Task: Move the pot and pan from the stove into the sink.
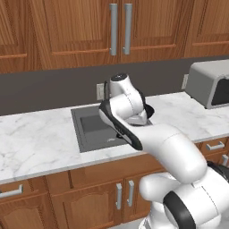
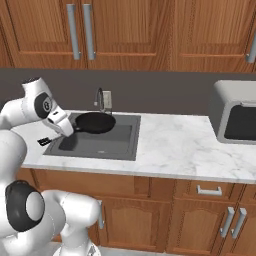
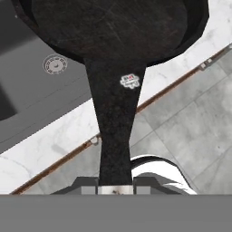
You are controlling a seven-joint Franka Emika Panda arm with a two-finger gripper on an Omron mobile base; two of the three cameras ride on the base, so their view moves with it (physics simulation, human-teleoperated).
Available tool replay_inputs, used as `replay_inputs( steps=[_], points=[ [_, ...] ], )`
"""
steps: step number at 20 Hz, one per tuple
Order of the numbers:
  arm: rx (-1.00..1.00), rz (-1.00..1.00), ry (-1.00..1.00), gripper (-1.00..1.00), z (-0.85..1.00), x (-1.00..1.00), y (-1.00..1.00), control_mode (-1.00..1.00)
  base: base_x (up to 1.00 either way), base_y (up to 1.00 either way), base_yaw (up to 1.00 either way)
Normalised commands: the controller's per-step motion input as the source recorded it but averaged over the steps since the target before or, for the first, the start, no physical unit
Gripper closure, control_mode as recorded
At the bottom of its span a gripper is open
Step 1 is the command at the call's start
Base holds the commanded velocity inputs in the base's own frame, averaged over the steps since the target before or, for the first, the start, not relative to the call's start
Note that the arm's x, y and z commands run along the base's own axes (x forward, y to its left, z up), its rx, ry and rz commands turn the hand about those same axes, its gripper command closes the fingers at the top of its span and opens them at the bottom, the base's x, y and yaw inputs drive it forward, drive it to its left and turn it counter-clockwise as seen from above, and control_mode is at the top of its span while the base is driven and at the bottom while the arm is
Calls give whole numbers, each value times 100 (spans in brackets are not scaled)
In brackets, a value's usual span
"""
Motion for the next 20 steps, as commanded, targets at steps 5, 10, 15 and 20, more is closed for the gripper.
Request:
replay_inputs(
  steps=[5,10,15,20],
  points=[
    [1,0,0,100,-23,28,0,-100,0,0,0],
    [0,0,-1,100,-26,40,0,-100,0,0,0],
    [0,-1,0,100,-27,45,0,-100,0,0,0],
    [0,-3,0,100,-27,53,1,-100,0,0,0]
  ],
)
